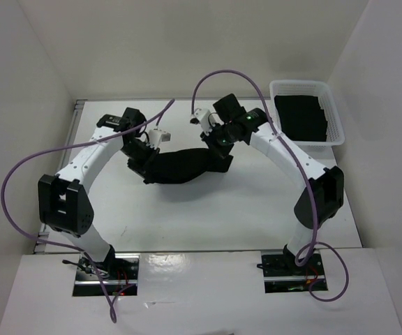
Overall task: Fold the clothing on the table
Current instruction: Flatten the skirt out
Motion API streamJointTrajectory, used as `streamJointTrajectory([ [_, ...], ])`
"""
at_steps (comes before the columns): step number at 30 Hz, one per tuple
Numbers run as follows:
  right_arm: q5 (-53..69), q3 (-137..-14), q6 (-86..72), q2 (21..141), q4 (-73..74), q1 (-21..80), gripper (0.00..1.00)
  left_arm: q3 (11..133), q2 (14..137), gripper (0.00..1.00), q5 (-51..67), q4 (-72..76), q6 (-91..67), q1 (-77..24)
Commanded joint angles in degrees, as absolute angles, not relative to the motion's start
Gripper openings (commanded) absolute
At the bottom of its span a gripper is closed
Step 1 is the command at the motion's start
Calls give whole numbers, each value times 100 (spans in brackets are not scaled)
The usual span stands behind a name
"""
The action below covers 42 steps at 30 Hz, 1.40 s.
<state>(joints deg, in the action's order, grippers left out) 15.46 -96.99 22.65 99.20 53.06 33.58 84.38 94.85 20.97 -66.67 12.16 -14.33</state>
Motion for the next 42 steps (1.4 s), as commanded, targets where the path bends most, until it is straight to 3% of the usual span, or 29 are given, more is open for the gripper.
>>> streamJointTrajectory([
  [1, 2020, -9668, 2663, 9738, 6001, 3673, 0, 8568, 8992, 3, 2443, -6942, 1494, -1581],
  [8, 2803, -9843, 3391, 9932, 7144, 4052, 0, 8799, 8877, 5, 2857, -7409, 1793, -2056],
  [11, 2866, -9731, 3480, 10072, 7436, 4306, 0, 8719, 8728, 13, 2856, -7409, 1741, -2398],
  [12, 2796, -9642, 3480, 10072, 7436, 4394, 0, 8719, 8728, 22, 2856, -7409, 1740, -2452],
  [13, 2725, -9555, 3480, 10072, 7436, 4577, 4, 8719, 8667, 31, 2804, -7409, 1740, -2522],
  [14, 2603, -9493, 3480, 10072, 7436, 4649, 18, 8719, 8666, 41, 2804, -7409, 1740, -2636],
  [15, 2602, -9414, 3480, 10072, 7436, 4702, 41, 8719, 8605, 47, 2804, -7409, 1740, -2689],
  [16, 2549, -9413, 3480, 10011, 7436, 4763, 47, 8771, 8604, 60, 2804, -7461, 1740, -2689],
  [19, 2400, -9413, 3533, 9906, 7436, 4764, 66, 8771, 8465, 81, 2804, -7462, 1740, -2839],
  [20, 2339, -9413, 3533, 9905, 7436, 4764, 69, 8771, 8386, 95, 2734, -7462, 1740, -2839],
  [21, 2199, -9413, 3533, 9905, 7436, 4764, 71, 8771, 8280, 98, 2733, -7462, 1688, -2891],
  [25, 2074, -9675, 3420, 9905, 7436, 4764, 77, 8886, 7999, 100, 2164, -7462, 1556, -2839],
  [32, 2284, -10379, 3173, 10195, 7119, 4343, 77, 9114, 7401, 100, 1487, -7462, 1362, -1909],
  [38, 4059, -11653, 3313, 10590, 7444, 2824, 77, 8824, 7269, 100, 1634, -7462, 1512, -634],
  [42, 3702, -11717, 2797, 10696, 7068, 2452, 77, 8894, 7269, 100, 1888, -7462, 1399, -142],
])
